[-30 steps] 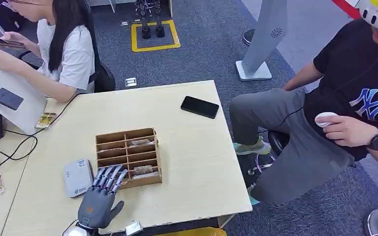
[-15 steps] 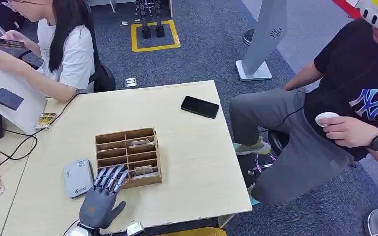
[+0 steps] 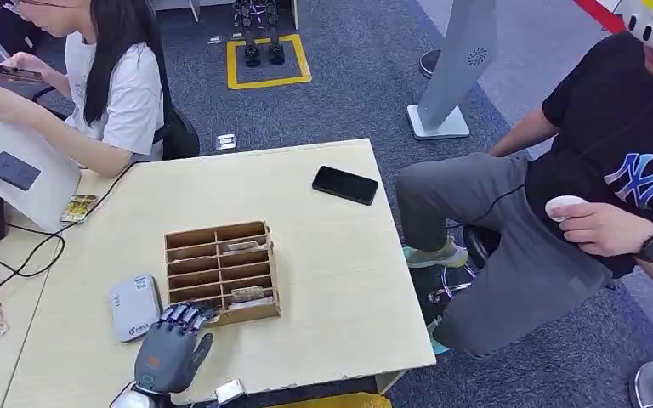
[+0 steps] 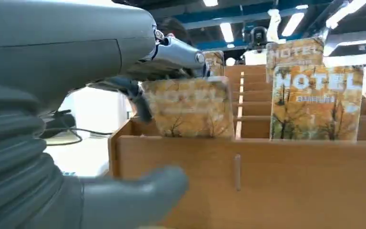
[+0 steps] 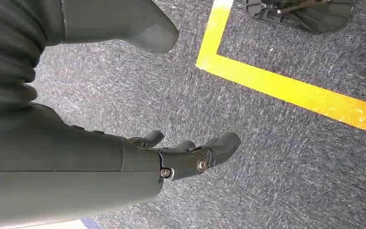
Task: Pass the card to the sensor for recognition and then transmit it.
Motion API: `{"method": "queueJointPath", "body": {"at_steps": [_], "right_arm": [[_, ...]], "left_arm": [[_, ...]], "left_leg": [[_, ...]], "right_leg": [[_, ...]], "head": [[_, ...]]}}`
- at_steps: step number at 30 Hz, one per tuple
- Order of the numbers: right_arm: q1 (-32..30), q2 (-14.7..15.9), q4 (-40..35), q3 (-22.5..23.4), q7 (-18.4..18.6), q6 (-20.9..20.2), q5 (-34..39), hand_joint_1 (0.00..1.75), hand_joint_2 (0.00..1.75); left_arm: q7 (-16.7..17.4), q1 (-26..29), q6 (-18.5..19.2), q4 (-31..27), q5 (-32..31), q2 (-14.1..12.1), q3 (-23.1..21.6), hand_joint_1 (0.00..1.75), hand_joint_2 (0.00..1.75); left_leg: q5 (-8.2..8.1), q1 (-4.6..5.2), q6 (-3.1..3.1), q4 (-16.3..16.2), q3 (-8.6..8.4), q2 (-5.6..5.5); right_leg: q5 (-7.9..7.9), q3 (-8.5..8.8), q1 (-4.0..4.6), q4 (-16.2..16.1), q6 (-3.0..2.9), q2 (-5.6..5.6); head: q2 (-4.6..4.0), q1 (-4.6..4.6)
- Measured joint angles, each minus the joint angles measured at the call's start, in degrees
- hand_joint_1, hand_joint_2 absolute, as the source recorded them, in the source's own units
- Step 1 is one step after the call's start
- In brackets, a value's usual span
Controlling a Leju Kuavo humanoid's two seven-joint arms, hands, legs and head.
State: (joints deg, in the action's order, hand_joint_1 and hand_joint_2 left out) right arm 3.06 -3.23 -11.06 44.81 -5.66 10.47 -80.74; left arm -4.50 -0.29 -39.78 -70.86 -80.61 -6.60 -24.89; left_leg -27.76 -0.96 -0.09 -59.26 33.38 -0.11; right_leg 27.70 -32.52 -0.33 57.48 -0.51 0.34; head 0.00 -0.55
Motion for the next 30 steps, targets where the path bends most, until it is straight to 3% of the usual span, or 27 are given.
{"method": "queueJointPath", "body": {"at_steps": [25,30], "right_arm": [[0.0,0.0,0.0,0.0,0.0,0.0,0.0,0.0,1.75],[0.0,0.0,0.0,0.0,-0.8,0.0,-0.1,0.0,1.75]], "left_arm": [[-0.6,-0.3,-0.4,0.0,1.1,0.0,0.0,1.75,1.75],[-4.3,-0.5,2.7,-1.7,7.9,-2.4,0.4,1.75,1.75]], "left_leg": [[0.0,0.0,0.0,0.0,-0.01,0.0],[0.01,-0.02,-0.01,0.0,-0.03,0.01]], "right_leg": [[0.0,0.02,0.0,0.0,0.0,-0.01],[0.0,0.01,0.01,0.0,-0.01,0.02]], "head": [[0.0,0.0],[0.0,0.0]]}}
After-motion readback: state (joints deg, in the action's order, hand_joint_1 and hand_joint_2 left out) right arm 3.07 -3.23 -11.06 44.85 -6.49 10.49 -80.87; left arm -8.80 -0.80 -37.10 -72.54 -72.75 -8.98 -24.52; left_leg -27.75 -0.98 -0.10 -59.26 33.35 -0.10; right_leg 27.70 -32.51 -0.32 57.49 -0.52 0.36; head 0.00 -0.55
